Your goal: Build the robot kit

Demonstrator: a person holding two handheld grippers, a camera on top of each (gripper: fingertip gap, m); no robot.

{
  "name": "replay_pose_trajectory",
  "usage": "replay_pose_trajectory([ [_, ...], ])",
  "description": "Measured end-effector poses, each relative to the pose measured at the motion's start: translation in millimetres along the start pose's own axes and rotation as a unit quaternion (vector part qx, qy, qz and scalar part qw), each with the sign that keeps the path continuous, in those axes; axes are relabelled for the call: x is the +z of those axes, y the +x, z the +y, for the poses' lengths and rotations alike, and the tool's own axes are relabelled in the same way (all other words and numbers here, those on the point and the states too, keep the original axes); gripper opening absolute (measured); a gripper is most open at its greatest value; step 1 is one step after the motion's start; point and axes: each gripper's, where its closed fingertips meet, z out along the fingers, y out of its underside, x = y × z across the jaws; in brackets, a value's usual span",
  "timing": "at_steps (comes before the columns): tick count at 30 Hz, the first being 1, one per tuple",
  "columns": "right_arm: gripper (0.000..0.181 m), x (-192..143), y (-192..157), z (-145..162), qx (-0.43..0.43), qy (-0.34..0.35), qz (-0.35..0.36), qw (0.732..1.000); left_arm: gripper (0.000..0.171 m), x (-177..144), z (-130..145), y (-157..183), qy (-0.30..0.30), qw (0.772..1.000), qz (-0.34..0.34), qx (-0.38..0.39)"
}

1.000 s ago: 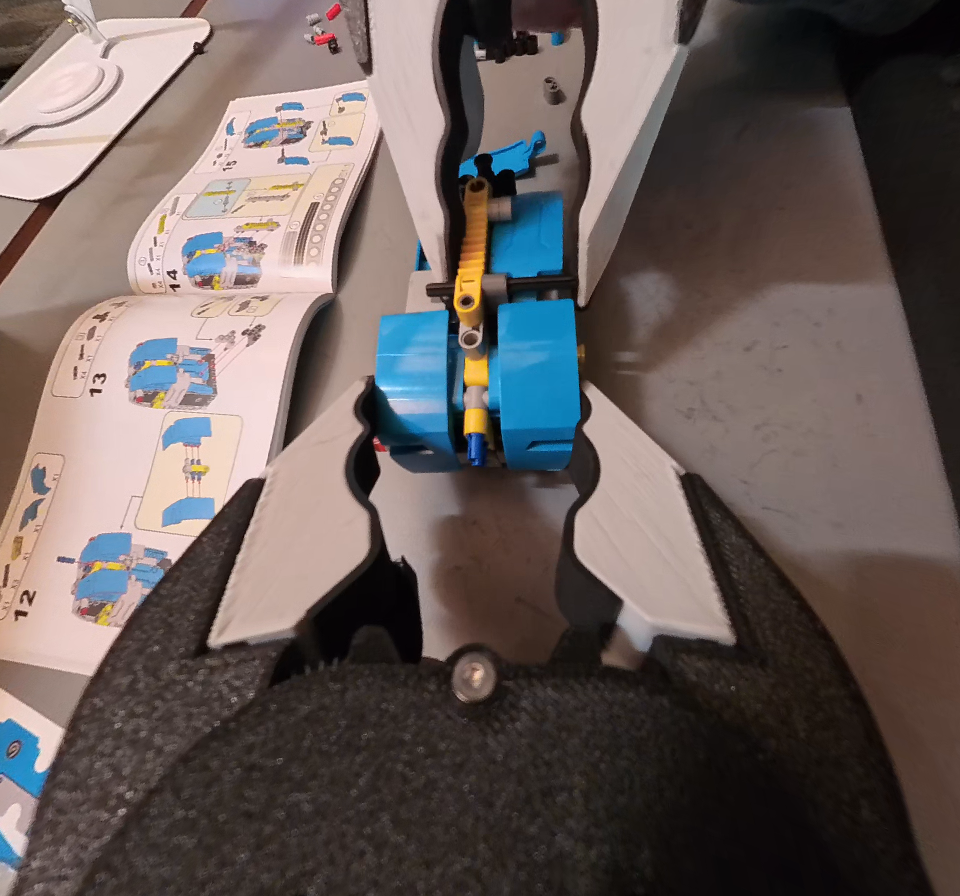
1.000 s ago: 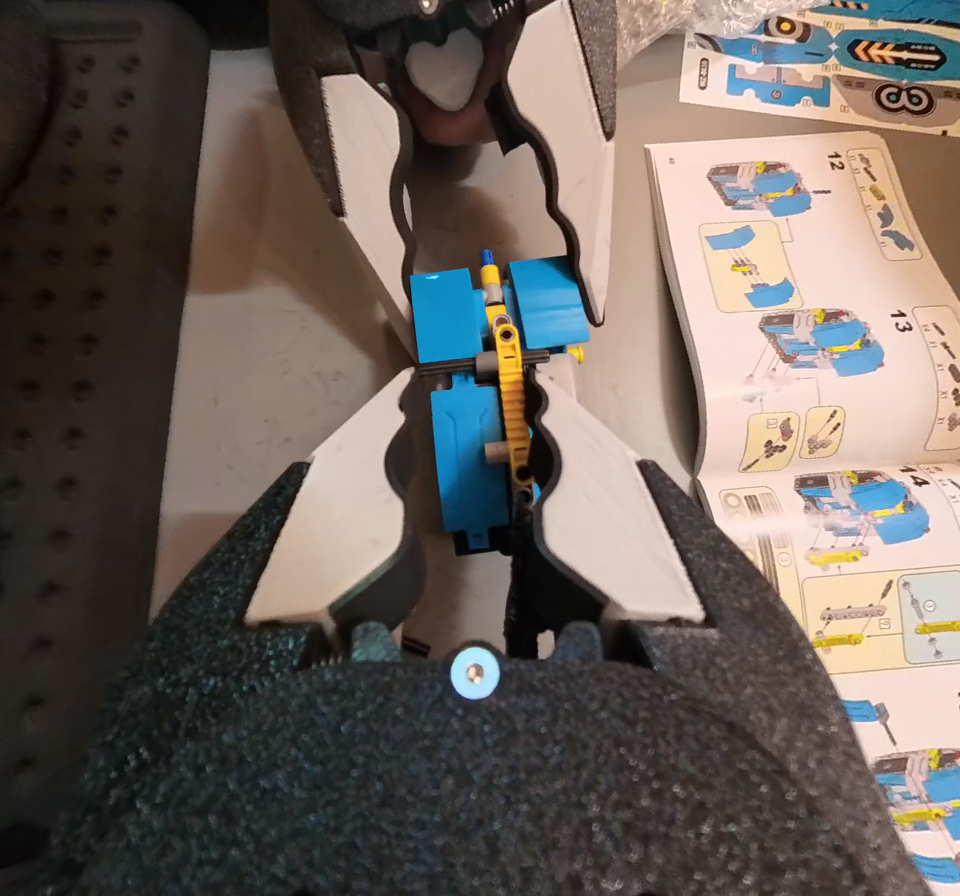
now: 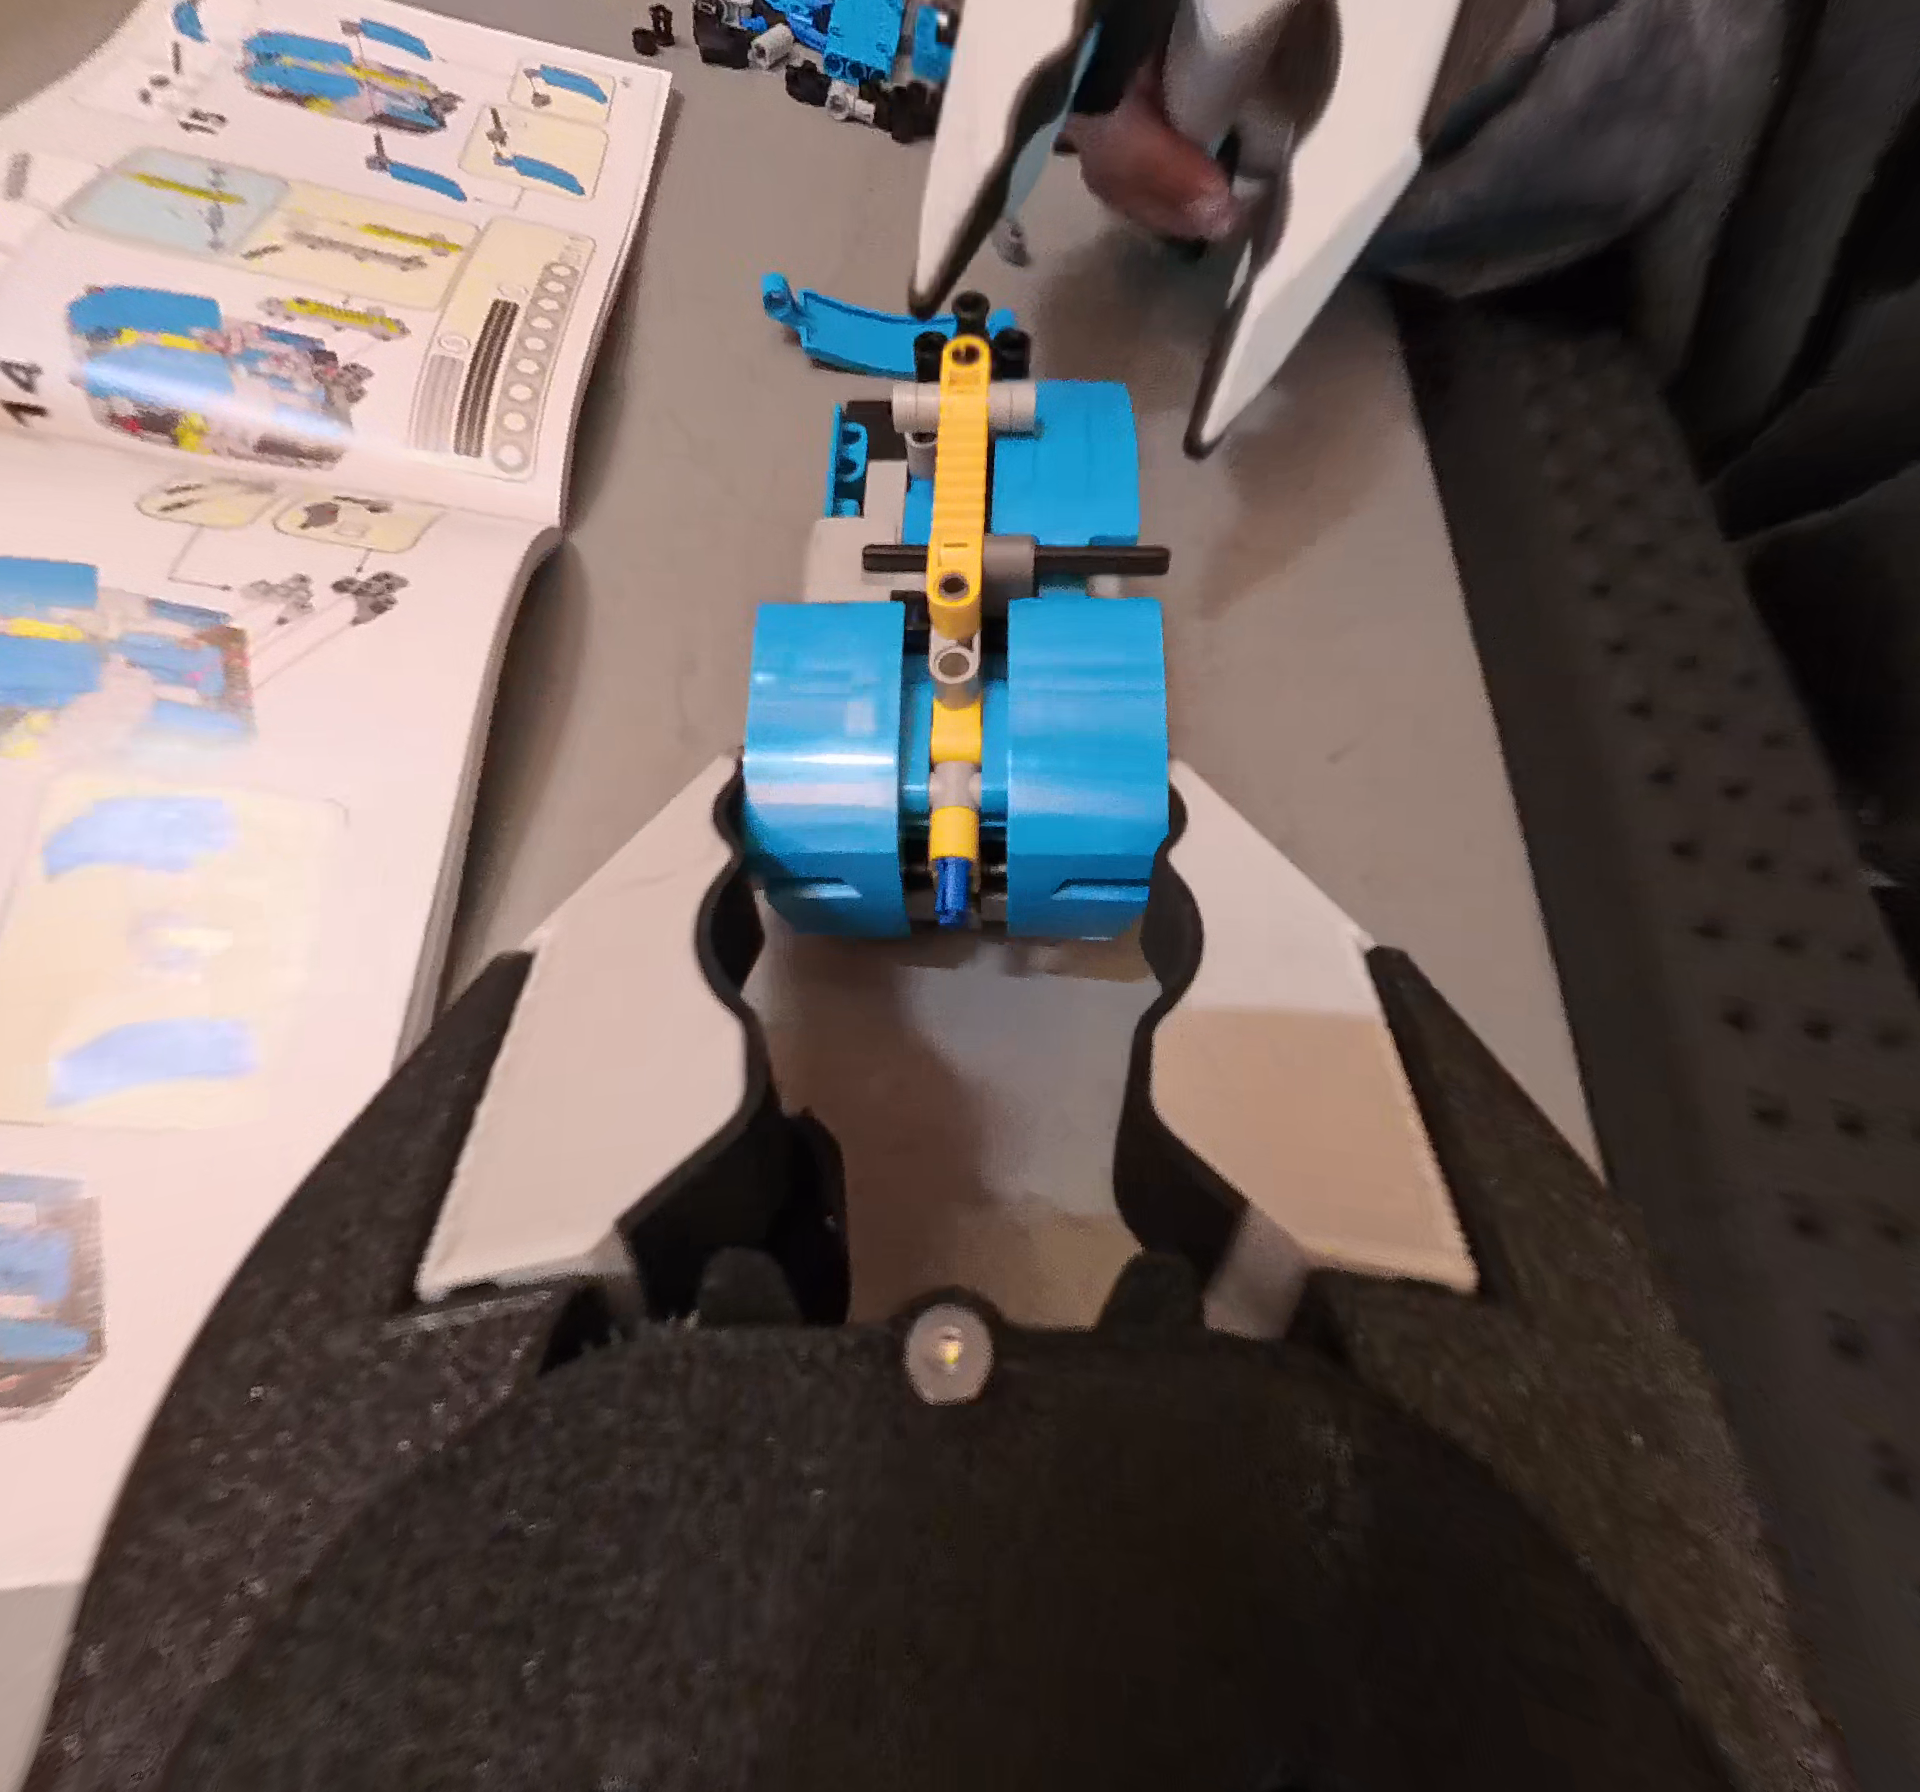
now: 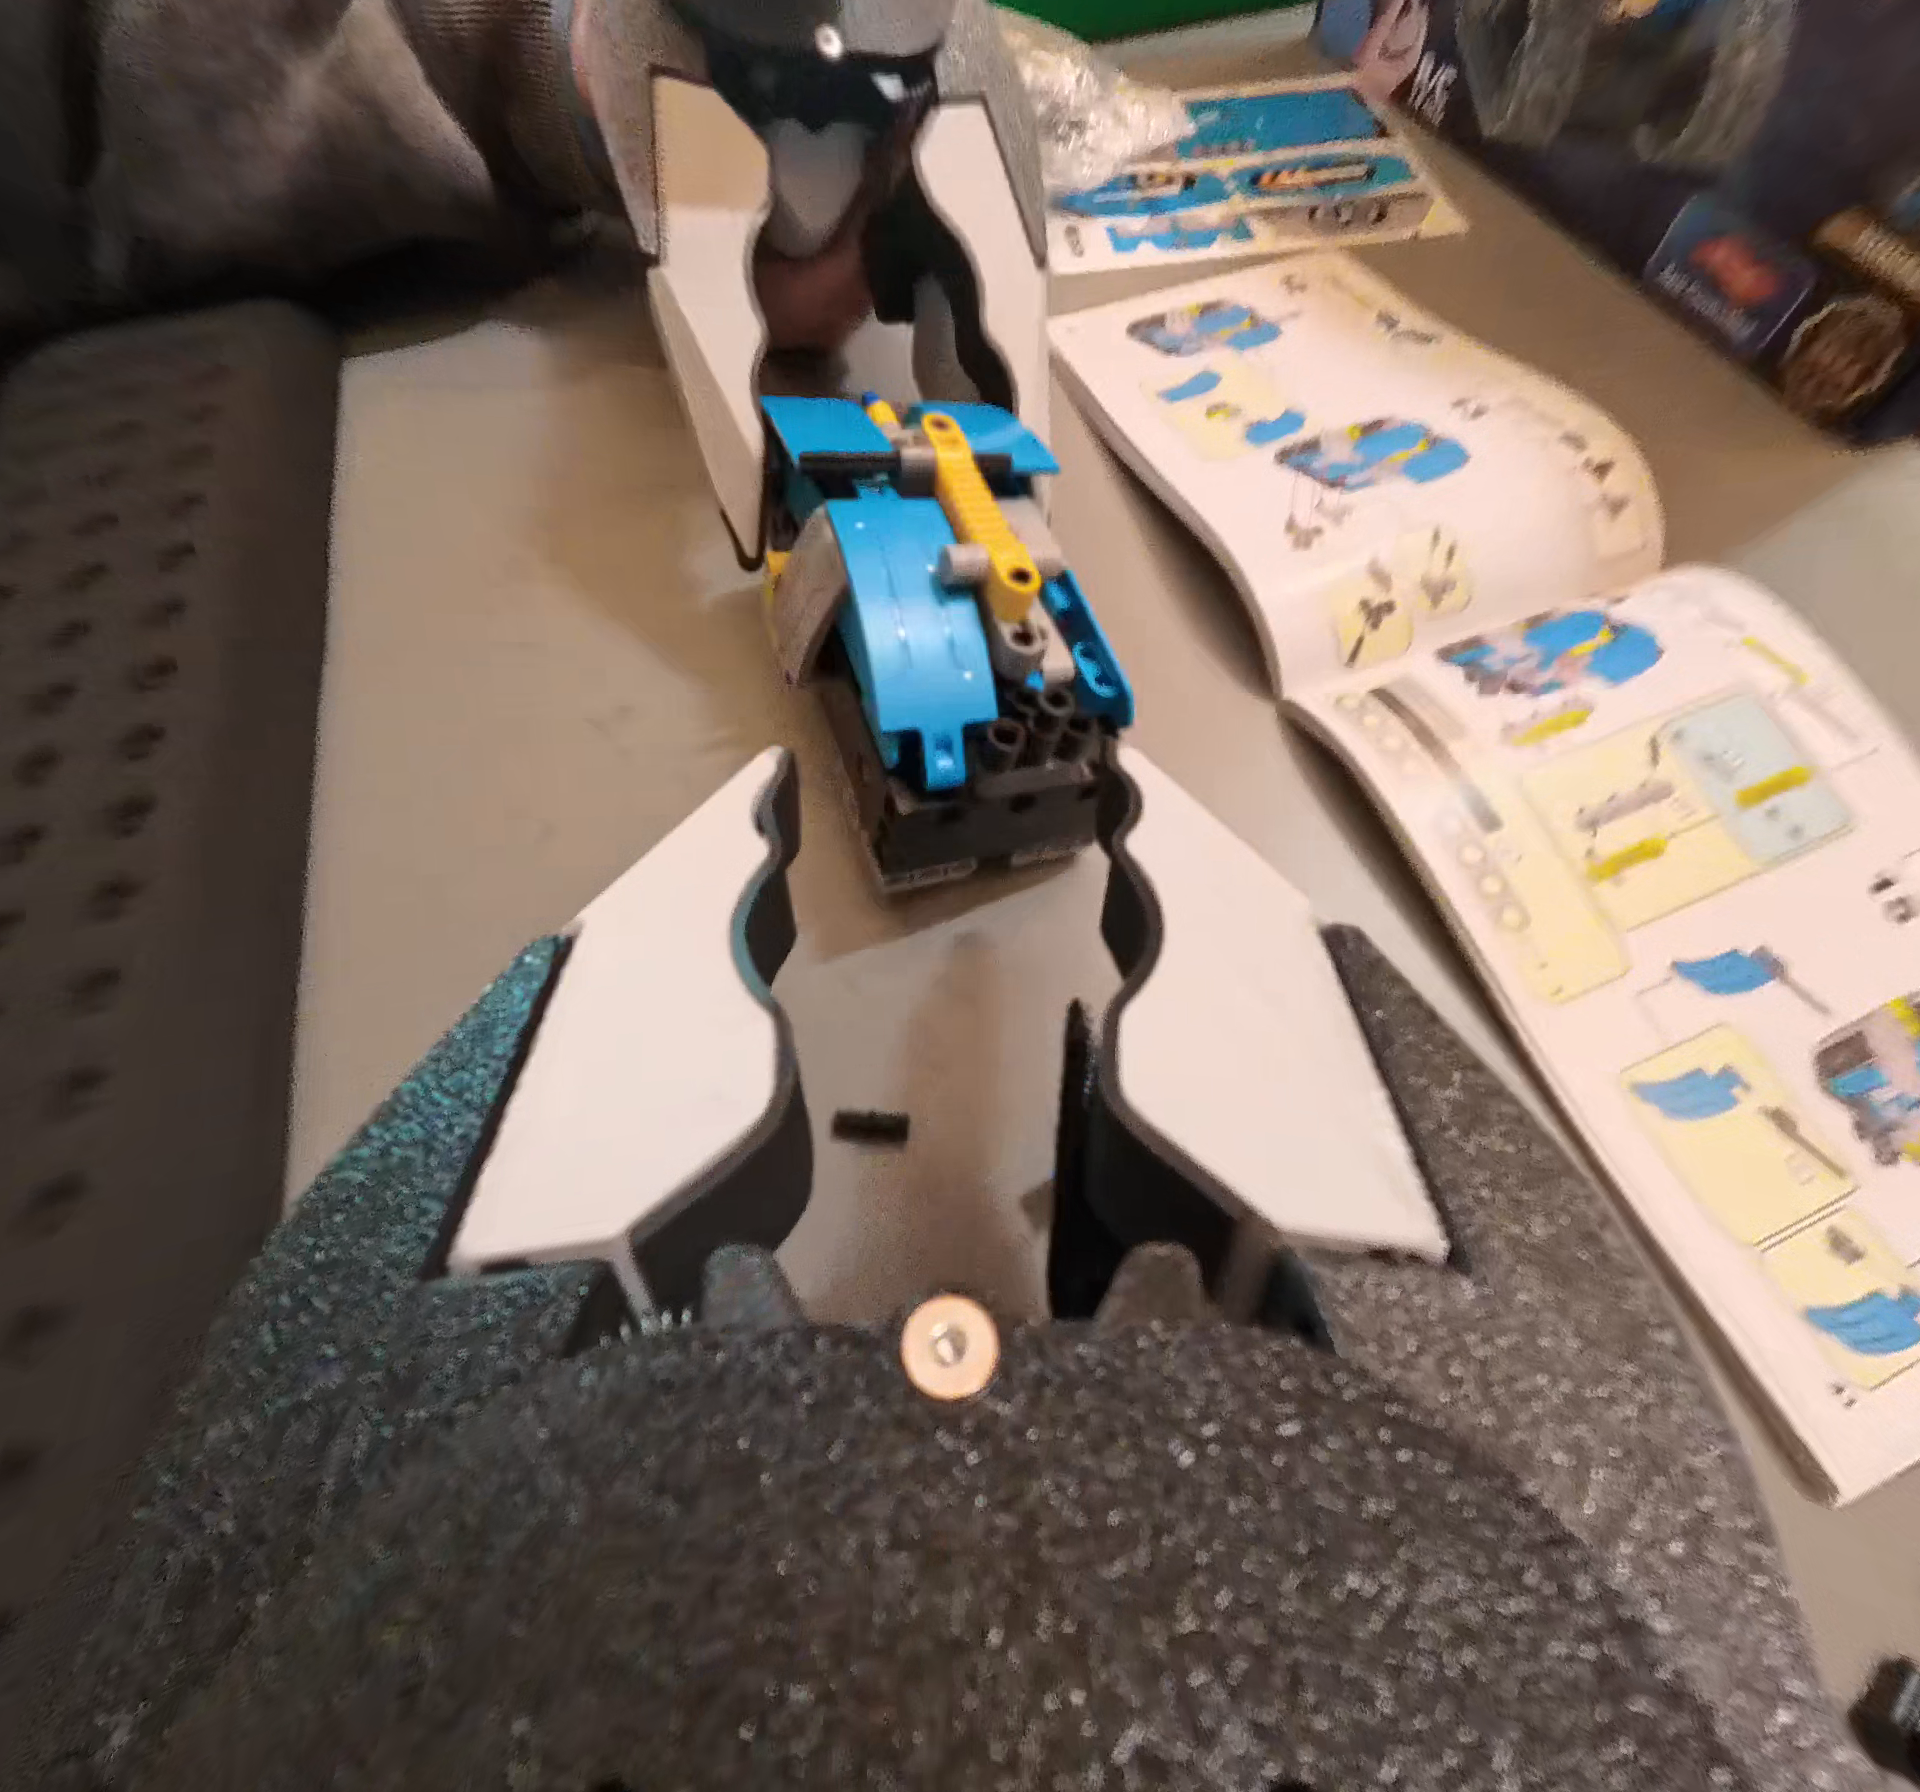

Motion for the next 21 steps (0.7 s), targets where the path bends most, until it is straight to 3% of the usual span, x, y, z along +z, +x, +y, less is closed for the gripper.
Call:
replay_pose_trajectory([
  [3, 0.059, 13, -3, -8, 0.000, 0.006, 0.003, 1.000, 0.074, -1, -2, 1, 0.005, 0.999, 0.030, -0.030],
  [6, 0.049, 19, 2, -16, 0.029, 0.022, -0.017, 0.999, 0.074, -1, -2, 4, 0.003, 0.998, 0.051, -0.040],
  [12, 0.038, 22, -4, -10, 0.116, 0.023, -0.118, 0.986, 0.074, -1, -1, 6, 0.001, 0.998, 0.050, -0.027],
  [21, 0.040, 21, -2, -12, 0.139, 0.032, -0.115, 0.983, 0.074, -1, -1, 4, 0.004, 0.999, 0.044, -0.028],
])
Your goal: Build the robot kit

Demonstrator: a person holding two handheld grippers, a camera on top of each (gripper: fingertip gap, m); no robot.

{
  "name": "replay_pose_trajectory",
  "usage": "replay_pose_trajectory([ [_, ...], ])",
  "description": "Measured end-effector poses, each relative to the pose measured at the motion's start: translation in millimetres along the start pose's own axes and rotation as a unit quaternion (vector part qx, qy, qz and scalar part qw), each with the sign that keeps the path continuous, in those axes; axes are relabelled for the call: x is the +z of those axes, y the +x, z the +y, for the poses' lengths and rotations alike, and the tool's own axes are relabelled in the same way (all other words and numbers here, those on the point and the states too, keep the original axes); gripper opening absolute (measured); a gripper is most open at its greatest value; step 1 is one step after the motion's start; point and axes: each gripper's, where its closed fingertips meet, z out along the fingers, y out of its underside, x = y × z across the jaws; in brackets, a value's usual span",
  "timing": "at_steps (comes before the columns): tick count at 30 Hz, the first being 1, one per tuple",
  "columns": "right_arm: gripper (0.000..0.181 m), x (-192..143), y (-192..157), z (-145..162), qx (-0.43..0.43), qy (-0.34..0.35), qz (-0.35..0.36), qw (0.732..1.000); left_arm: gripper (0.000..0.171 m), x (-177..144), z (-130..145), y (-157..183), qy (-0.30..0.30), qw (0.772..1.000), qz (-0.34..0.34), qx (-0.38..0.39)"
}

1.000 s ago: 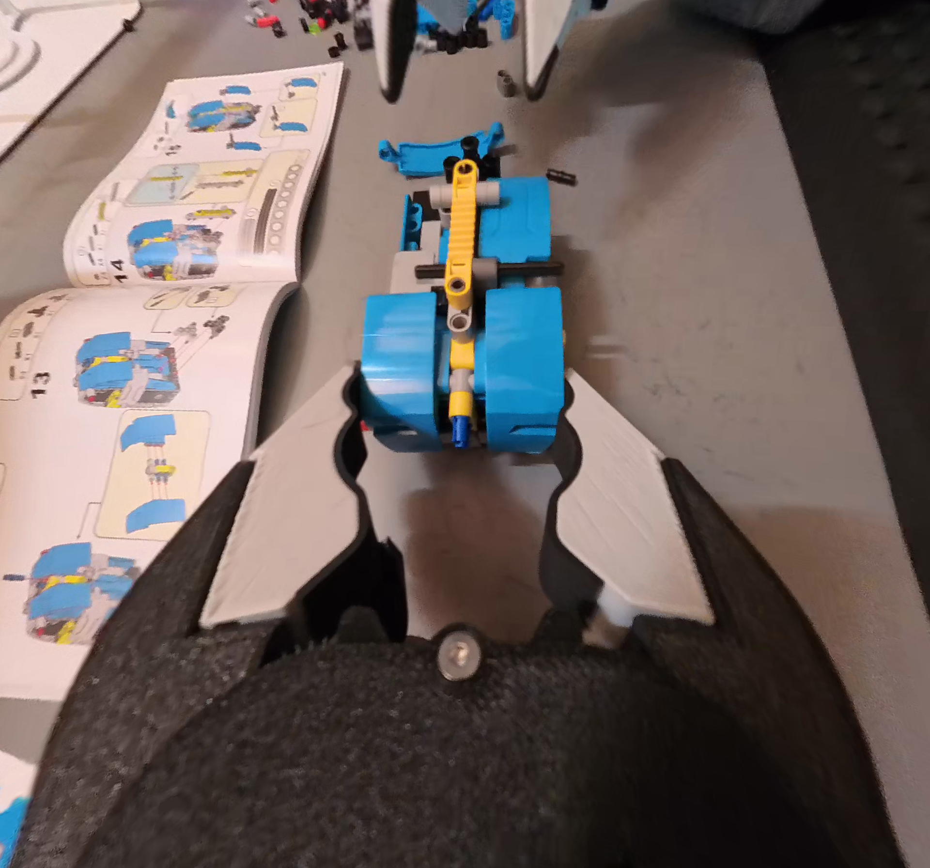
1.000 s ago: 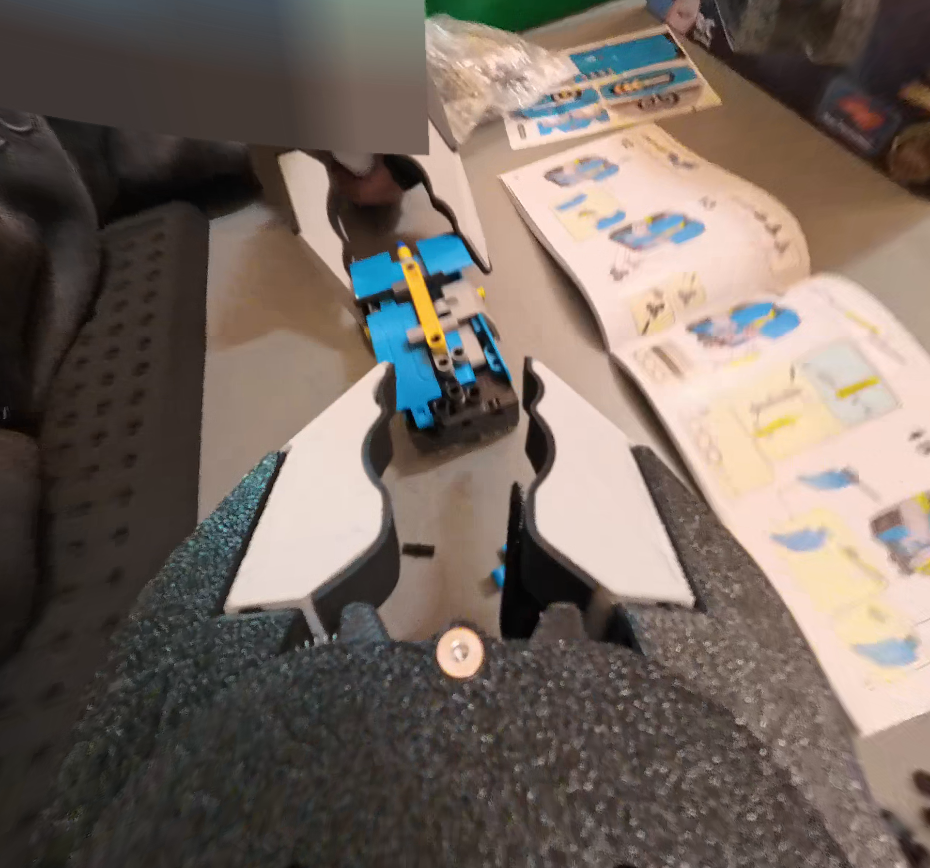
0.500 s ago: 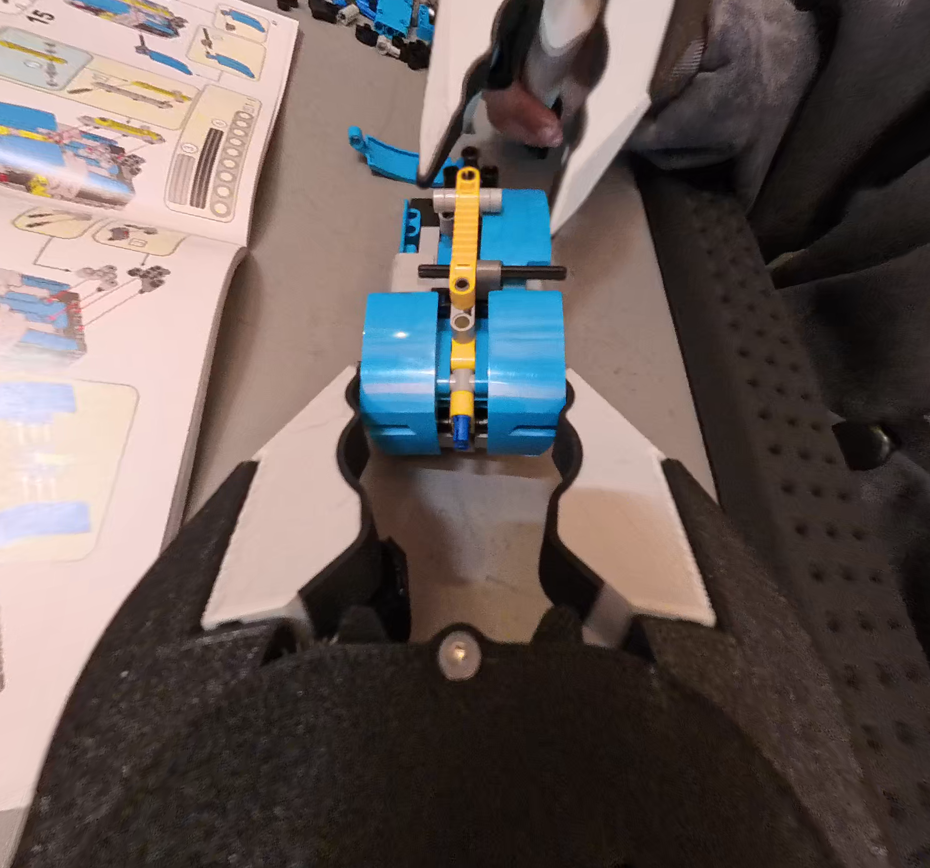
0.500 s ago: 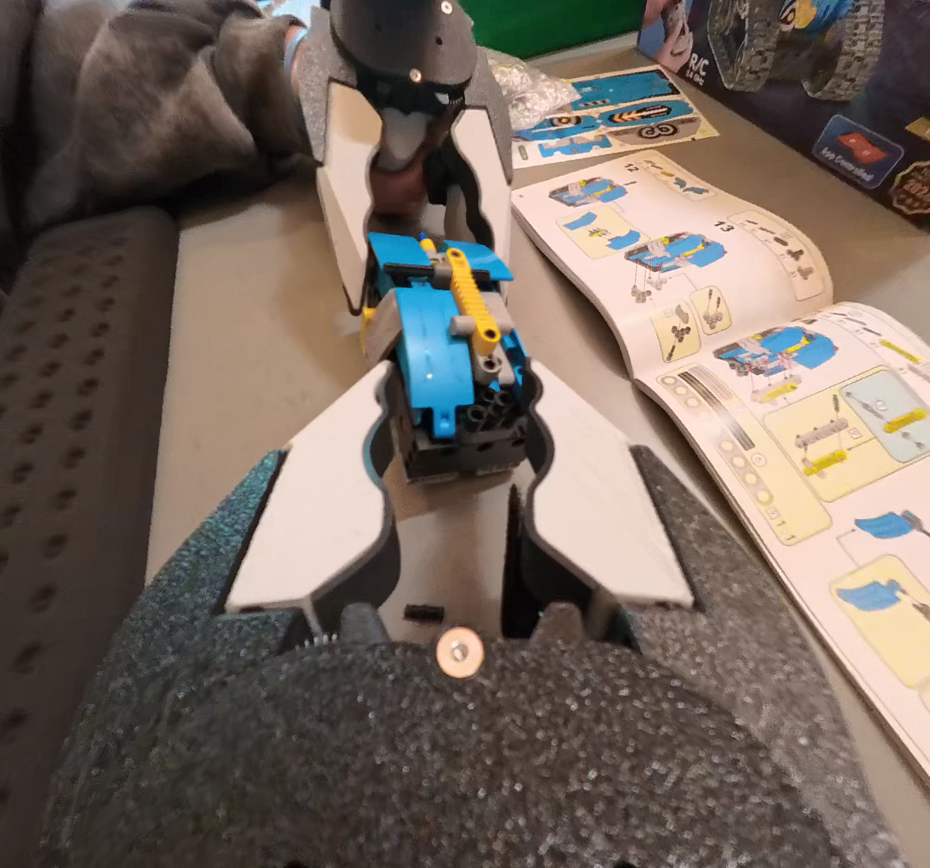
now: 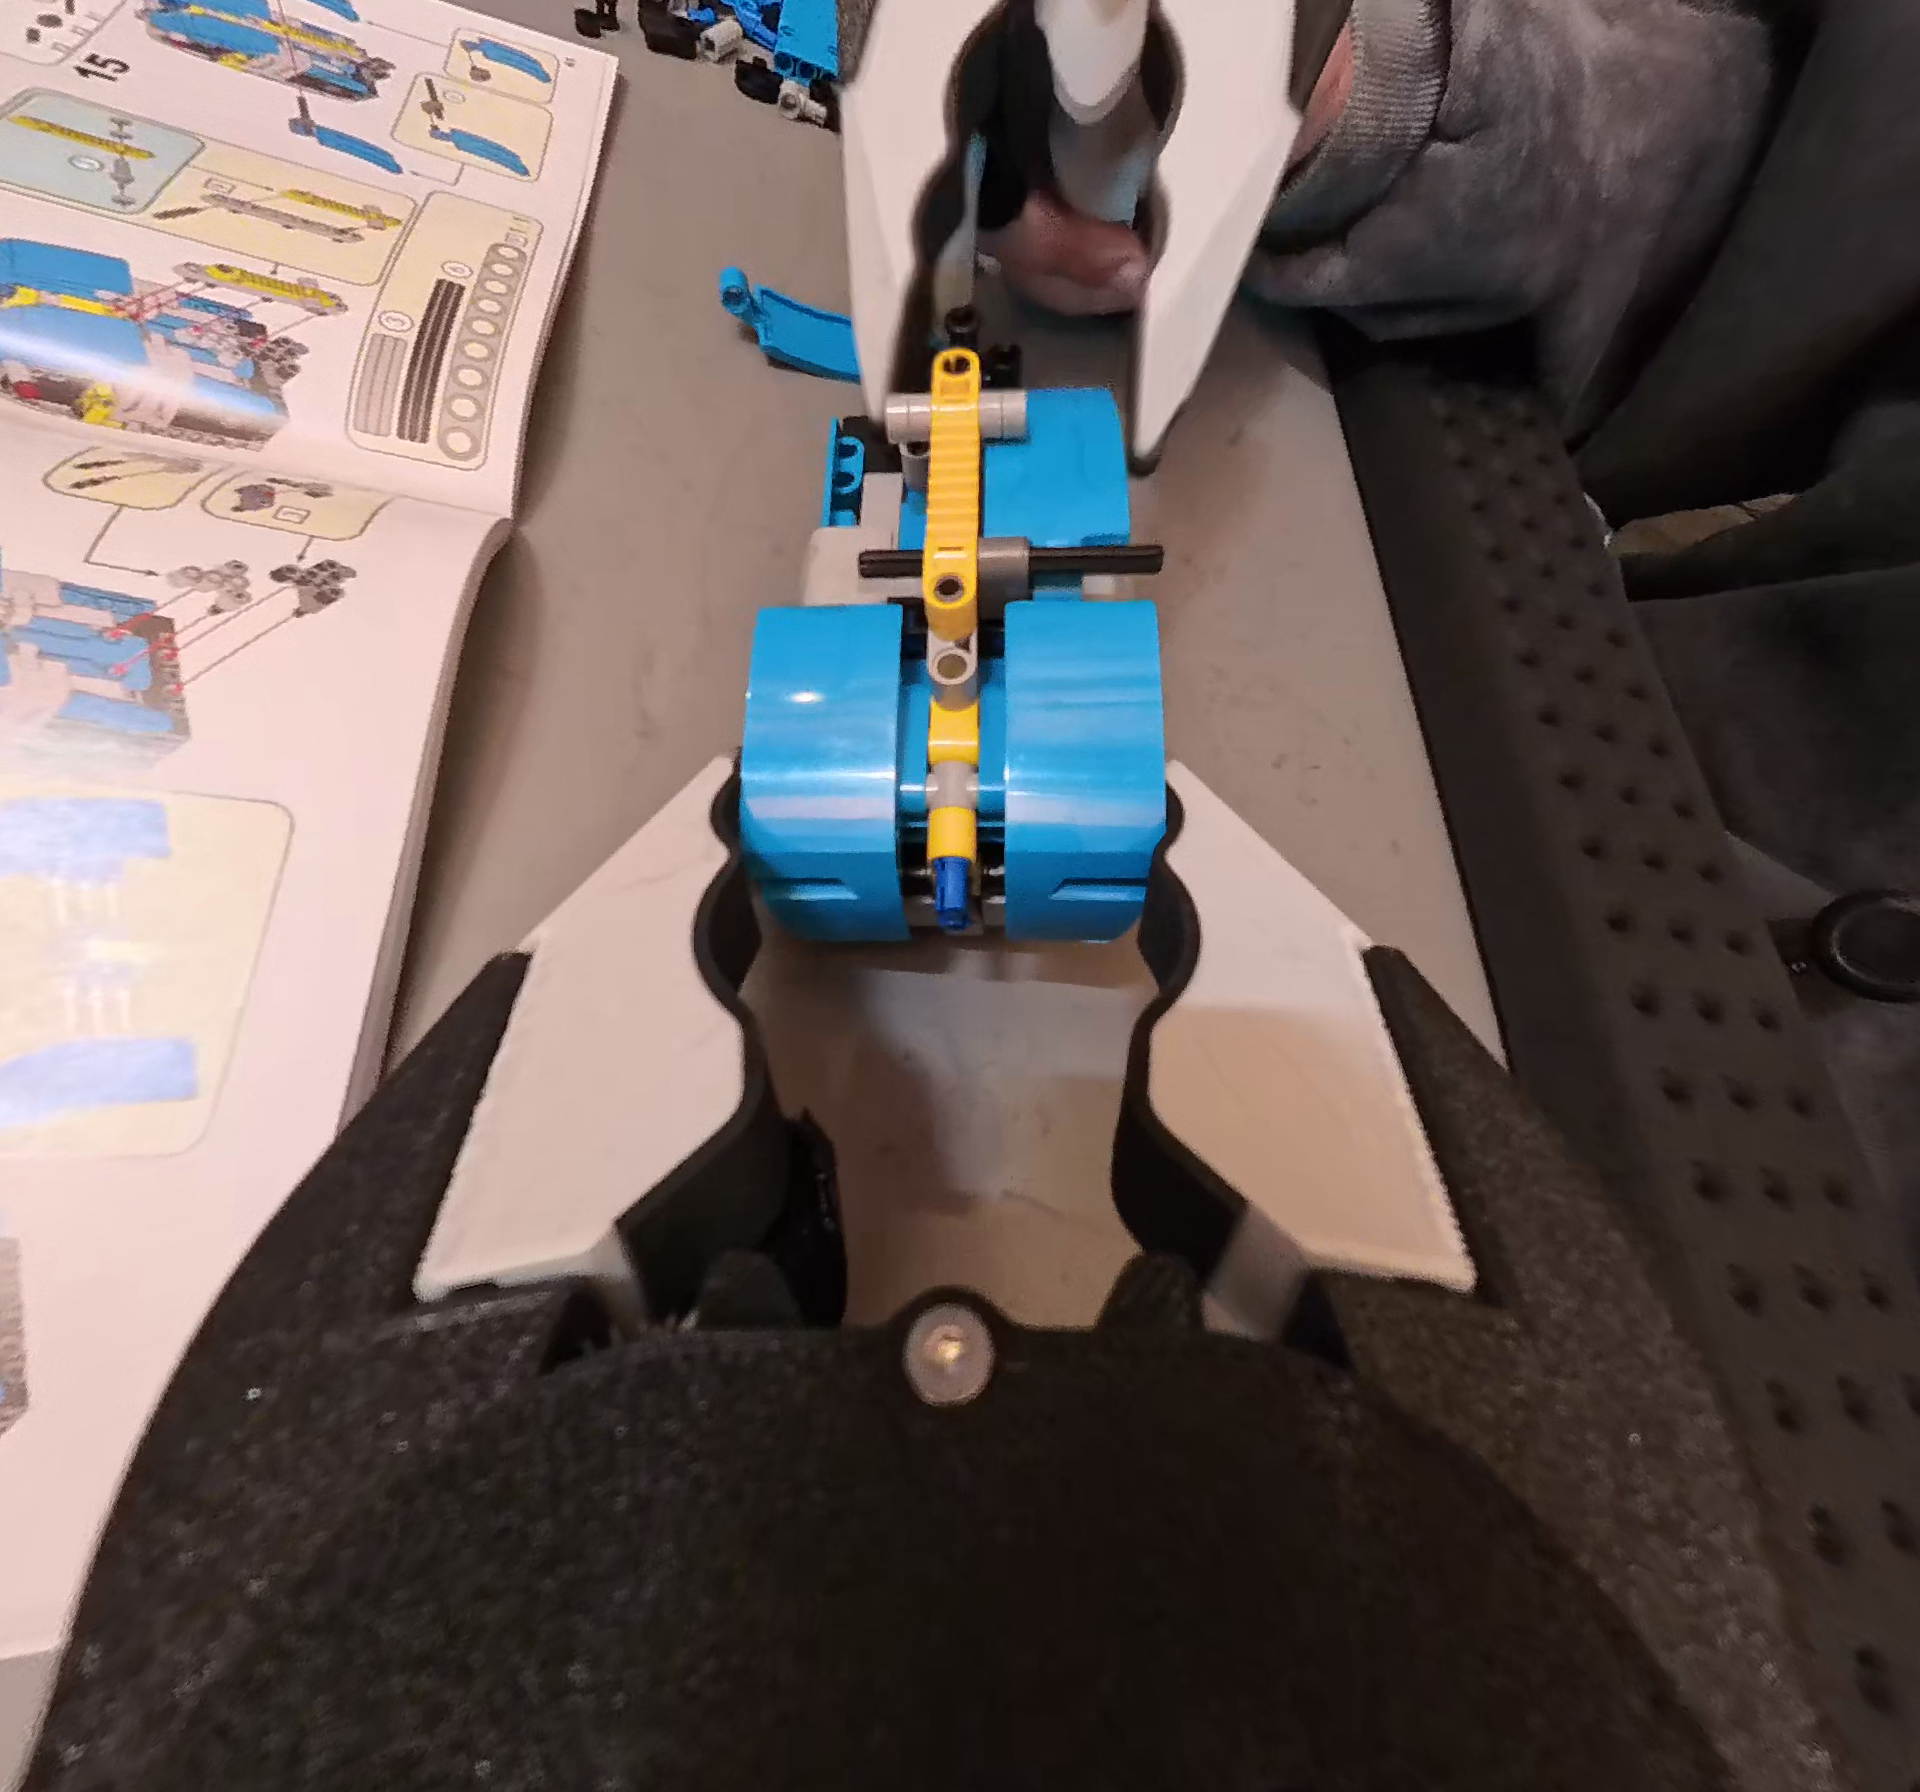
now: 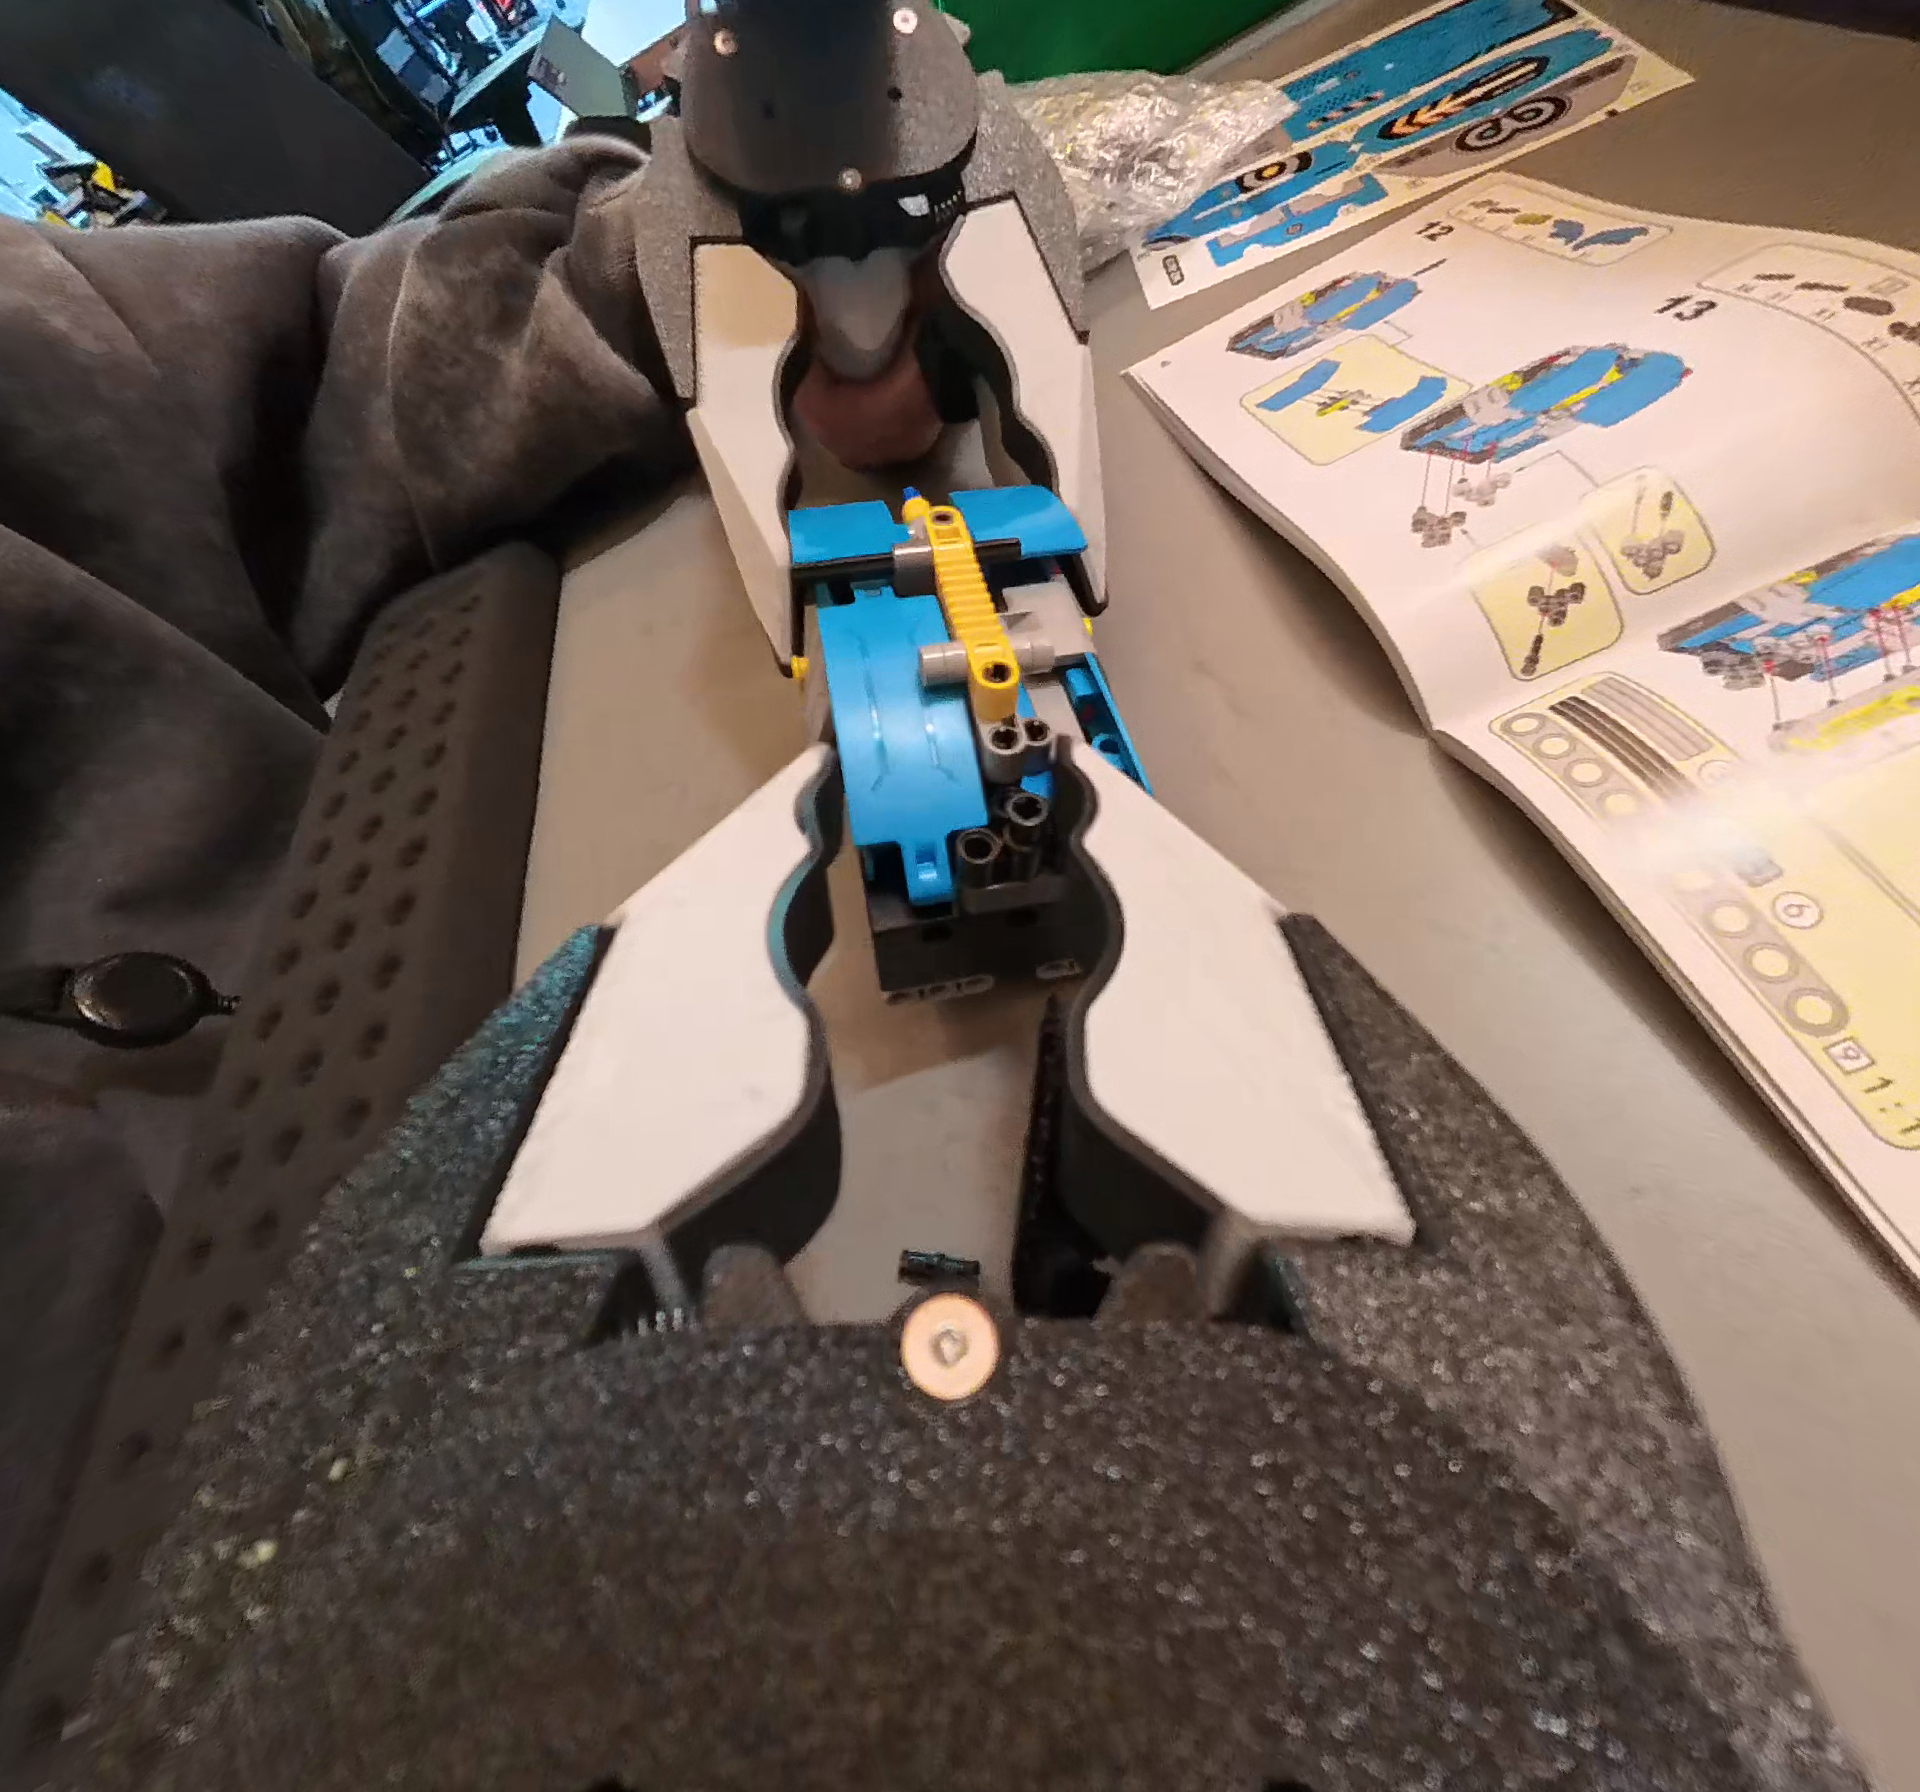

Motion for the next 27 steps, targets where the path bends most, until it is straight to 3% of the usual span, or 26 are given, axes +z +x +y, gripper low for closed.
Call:
replay_pose_trajectory([
  [2, 0.055, -10, 2, -7, 0.014, 0.019, 0.005, 1.000, 0.074, 0, 0, 0, 0.001, 1.000, 0.001, -0.005],
  [5, 0.035, -39, 18, -23, 0.047, 0.093, 0.026, 0.994, 0.074, -2, -2, -4, 0.009, 0.999, 0.014, -0.045],
  [12, 0.029, -73, 50, -34, 0.161, 0.182, 0.025, 0.970, 0.074, -5, -5, -11, 0.021, 0.994, 0.037, -0.097],
  [16, 0.034, -116, 69, -36, 0.145, 0.230, 0.151, 0.950, 0.074, -5, -5, -9, 0.021, 0.998, 0.014, -0.063],
  [19, 0.034, -158, 94, -15, 0.125, 0.215, 0.313, 0.917, 0.074, -3, -2, -6, 0.013, 1.000, -0.019, -0.011],
  [21, 0.037, -170, 97, -2, 0.106, 0.185, 0.368, 0.905, 0.074, -1, 0, -4, 0.006, 0.999, -0.042, 0.025],
  [27, 0.037, -156, 87, 9, 0.068, 0.139, 0.377, 0.913, 0.074, 4, 7, 0, -0.019, 0.987, -0.100, 0.121],
])
